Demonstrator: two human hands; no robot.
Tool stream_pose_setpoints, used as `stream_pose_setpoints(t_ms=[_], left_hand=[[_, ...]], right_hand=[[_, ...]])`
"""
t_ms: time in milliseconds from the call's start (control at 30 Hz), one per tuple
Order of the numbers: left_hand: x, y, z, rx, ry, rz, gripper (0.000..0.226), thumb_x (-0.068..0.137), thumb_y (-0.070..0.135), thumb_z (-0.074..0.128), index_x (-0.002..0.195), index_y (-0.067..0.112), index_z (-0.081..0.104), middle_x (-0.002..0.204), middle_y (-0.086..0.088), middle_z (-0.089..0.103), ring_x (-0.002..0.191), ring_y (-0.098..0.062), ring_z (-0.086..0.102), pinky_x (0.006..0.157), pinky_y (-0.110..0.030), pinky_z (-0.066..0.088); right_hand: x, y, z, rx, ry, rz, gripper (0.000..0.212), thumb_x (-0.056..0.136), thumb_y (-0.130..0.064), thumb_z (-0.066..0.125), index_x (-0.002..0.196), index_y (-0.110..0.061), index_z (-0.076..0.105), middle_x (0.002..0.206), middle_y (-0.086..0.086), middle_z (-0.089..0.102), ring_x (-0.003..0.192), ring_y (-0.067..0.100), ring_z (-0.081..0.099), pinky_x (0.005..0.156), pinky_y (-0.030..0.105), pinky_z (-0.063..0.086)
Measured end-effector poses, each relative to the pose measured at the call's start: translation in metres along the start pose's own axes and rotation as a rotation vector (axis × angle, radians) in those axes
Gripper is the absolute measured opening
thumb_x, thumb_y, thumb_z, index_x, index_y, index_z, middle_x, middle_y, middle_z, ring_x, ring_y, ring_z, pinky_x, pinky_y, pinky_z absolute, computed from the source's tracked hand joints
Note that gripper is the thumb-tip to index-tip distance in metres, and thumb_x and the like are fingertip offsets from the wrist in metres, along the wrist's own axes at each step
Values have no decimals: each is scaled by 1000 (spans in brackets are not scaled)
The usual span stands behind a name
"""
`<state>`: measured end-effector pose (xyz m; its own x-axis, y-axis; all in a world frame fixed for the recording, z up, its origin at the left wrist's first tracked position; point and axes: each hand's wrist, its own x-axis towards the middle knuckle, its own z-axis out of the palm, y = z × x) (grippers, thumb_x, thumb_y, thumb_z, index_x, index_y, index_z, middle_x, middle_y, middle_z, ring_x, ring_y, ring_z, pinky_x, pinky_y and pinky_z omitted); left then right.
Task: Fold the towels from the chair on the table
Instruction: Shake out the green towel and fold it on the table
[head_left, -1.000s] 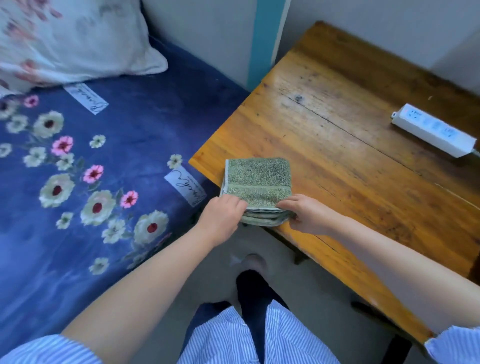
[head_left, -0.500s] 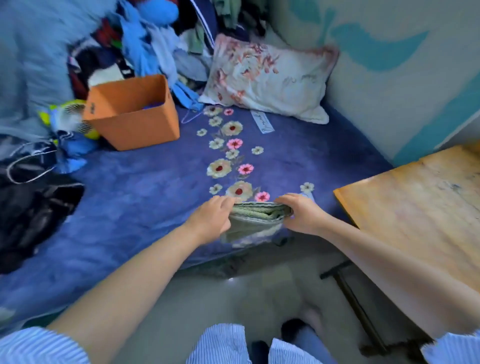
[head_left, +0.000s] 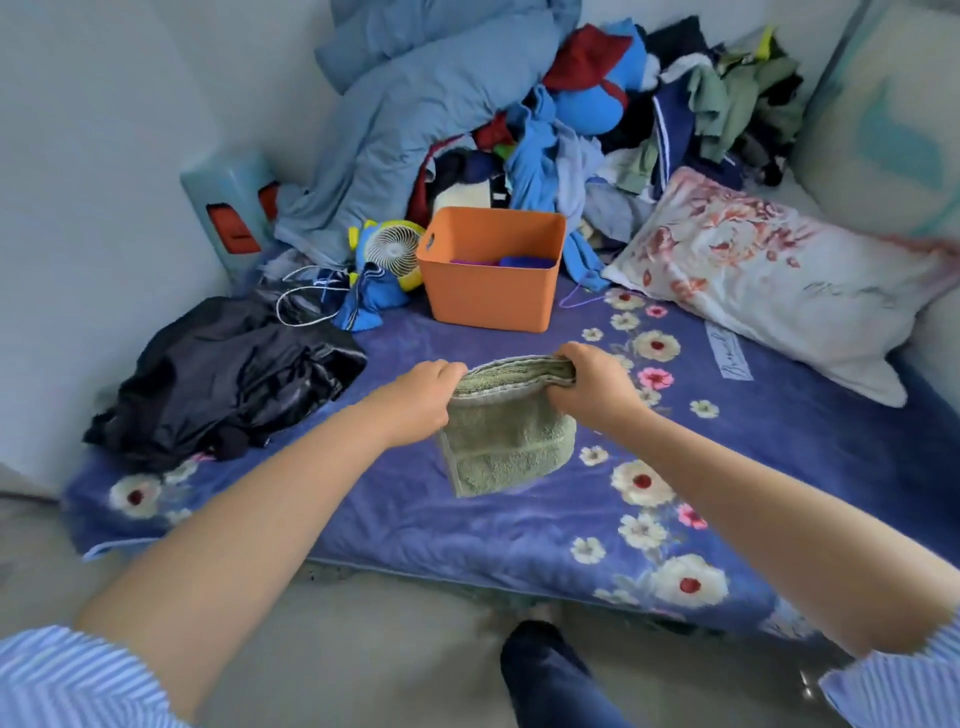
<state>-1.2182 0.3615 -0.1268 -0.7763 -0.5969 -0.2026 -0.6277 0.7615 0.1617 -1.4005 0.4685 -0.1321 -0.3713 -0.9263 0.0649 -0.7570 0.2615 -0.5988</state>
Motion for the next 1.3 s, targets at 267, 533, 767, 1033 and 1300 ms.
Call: stream_pose_setpoints(t_ms=[267,533,767,1033,1300], left_hand=[[109,-59,-40,153,138,-18,35,85,-1,39,120,3,37,112,-13,45,107,-29,41,85,-35,36],[269,-113,-98,68,97,37,45,91,28,50,127,5,37,120,-11,50,115,-28,48,91,-37,40],[355,-177,-121,-167,156,51,53,83,26,64,128,8,41,123,-9,51,112,-22,48,87,-25,35],[455,-244,-168,-809,398,-33,42,76,11,72,116,8,58,93,6,57,81,-5,53,55,3,37],[554,-302,-155,-1038,469,2,32,87,11,60,117,15,51,94,11,54,89,-8,52,69,-6,41]], right_hand=[[141,-2,1,-18,8,-124,33,83,-13,59,110,3,50,106,19,58,95,33,54,72,34,39],[313,19,-26,109,52,-97,39,86,-11,58,123,-5,47,110,9,57,100,23,52,76,22,34],[414,23,-20,270,115,2,43,83,-18,65,123,-13,50,102,-5,51,95,12,49,77,23,36],[505,8,-14,482,320,195,17,81,-22,67,70,-16,55,61,-8,50,57,4,44,51,14,39],[611,15,40,530,366,171,17,92,-23,51,103,-11,48,86,-5,53,79,6,49,70,15,42]])
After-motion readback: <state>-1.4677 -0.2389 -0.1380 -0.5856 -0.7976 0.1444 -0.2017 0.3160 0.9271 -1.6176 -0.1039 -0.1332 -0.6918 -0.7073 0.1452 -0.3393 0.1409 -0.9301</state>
